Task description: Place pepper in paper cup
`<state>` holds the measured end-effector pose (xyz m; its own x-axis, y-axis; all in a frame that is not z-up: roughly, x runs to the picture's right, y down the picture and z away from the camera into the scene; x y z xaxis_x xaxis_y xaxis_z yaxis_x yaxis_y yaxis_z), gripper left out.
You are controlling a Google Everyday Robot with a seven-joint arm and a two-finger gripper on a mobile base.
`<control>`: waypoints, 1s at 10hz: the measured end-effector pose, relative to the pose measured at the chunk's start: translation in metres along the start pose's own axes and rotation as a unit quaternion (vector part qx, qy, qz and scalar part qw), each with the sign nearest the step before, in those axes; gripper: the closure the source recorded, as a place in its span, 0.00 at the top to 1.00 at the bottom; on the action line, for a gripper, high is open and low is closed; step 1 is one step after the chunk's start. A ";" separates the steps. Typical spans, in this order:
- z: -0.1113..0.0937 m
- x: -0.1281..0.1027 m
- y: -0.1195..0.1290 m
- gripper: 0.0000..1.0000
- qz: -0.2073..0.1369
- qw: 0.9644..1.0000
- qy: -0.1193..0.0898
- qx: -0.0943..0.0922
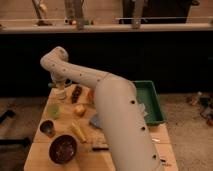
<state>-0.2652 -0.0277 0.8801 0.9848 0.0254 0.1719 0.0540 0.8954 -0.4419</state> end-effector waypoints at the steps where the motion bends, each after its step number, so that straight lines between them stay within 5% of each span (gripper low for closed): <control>1: 0.002 0.002 -0.003 0.00 0.002 1.000 0.004 0.001; 10: 0.019 0.005 -0.006 0.00 -0.014 0.999 0.017 0.023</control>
<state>-0.2639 -0.0248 0.9008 0.9880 -0.0153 0.1536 0.0757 0.9152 -0.3959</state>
